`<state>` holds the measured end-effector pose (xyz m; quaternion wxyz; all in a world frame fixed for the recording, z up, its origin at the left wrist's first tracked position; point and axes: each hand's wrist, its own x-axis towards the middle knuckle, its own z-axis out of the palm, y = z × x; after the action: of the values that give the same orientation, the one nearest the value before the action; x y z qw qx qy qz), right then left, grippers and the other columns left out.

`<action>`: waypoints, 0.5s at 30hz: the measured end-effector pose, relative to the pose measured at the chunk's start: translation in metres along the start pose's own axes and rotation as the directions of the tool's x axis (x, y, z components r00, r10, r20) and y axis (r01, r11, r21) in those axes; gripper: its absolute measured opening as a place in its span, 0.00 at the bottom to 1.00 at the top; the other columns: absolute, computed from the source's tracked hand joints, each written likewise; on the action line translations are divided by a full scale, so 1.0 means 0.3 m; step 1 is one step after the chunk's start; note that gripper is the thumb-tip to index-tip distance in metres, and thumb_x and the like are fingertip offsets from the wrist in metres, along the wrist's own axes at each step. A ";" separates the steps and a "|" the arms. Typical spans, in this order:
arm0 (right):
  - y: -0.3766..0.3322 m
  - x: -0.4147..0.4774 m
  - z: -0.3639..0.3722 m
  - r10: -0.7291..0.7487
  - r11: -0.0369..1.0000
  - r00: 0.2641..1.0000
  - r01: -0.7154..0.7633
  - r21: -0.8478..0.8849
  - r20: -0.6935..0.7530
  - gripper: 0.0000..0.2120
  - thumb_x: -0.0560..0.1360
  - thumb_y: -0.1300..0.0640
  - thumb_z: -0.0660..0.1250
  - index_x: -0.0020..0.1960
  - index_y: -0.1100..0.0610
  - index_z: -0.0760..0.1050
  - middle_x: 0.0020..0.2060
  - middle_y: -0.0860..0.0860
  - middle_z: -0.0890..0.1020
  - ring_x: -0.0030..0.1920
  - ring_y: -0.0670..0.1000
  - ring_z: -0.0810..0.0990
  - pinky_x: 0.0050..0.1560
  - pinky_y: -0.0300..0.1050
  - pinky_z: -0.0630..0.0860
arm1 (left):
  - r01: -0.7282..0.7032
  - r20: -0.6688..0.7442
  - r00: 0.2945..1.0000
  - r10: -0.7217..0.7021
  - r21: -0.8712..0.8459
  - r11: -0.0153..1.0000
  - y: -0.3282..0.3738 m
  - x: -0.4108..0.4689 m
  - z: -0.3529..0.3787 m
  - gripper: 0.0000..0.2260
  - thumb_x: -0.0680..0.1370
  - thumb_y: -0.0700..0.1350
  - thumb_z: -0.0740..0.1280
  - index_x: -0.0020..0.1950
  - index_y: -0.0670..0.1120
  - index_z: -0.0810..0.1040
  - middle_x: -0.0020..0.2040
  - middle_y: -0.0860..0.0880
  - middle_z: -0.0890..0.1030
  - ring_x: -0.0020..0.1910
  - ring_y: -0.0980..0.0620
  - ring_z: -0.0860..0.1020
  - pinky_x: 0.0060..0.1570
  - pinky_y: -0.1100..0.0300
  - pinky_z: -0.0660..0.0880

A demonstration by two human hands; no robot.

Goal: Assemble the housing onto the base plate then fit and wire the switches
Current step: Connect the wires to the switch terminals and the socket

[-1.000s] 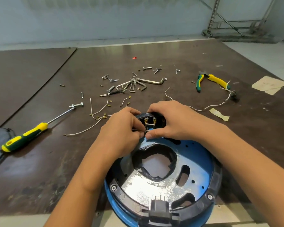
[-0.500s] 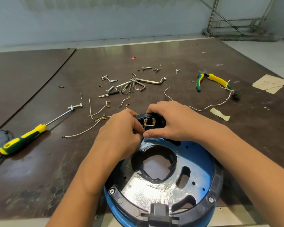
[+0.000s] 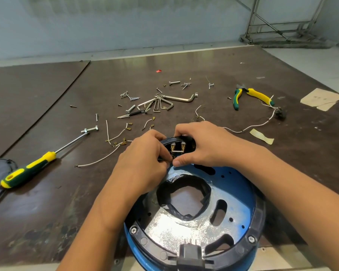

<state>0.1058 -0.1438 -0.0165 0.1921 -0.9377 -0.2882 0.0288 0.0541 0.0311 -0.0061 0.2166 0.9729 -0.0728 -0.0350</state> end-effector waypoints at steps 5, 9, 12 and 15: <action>-0.003 0.012 -0.004 0.035 0.999 0.999 -0.035 0.005 0.029 0.23 0.64 0.34 0.76 0.40 0.41 0.63 0.37 0.38 0.73 0.39 0.40 0.70 0.32 0.42 0.61 | -0.017 -0.012 1.000 0.017 0.010 1.000 -0.001 -0.004 0.001 0.10 0.75 0.43 0.69 0.45 0.58 0.86 0.69 0.56 0.70 0.63 0.47 0.74 0.60 0.46 0.74; -0.003 0.013 -0.006 0.039 0.998 0.998 -0.041 0.037 0.043 0.23 0.64 0.35 0.77 0.40 0.42 0.64 0.37 0.39 0.73 0.39 0.38 0.70 0.33 0.44 0.64 | -0.023 -0.023 0.999 0.024 0.014 1.000 0.001 -0.006 0.001 0.10 0.75 0.44 0.69 0.45 0.59 0.86 0.69 0.57 0.70 0.62 0.48 0.74 0.59 0.47 0.74; -0.002 0.014 -0.009 0.038 0.997 0.998 -0.041 0.068 0.052 0.23 0.63 0.36 0.78 0.41 0.42 0.65 0.38 0.39 0.73 0.40 0.40 0.71 0.36 0.46 0.67 | -0.033 -0.032 0.999 0.034 0.012 0.999 -0.002 -0.007 0.001 0.10 0.75 0.43 0.69 0.46 0.59 0.86 0.68 0.57 0.70 0.62 0.48 0.74 0.59 0.47 0.74; -0.001 0.016 -0.012 0.039 0.995 0.997 -0.045 0.095 0.059 0.22 0.63 0.37 0.78 0.39 0.41 0.65 0.38 0.40 0.74 0.42 0.44 0.74 0.39 0.47 0.70 | -0.032 -0.037 0.999 0.032 0.011 0.999 -0.002 -0.006 0.001 0.10 0.75 0.43 0.69 0.46 0.58 0.86 0.69 0.57 0.70 0.63 0.49 0.74 0.59 0.47 0.74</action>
<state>0.1101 -0.1421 -0.0128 0.2279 -0.9321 -0.2719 0.0733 0.0523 0.0319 -0.0067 0.2134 0.9732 -0.0844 -0.0131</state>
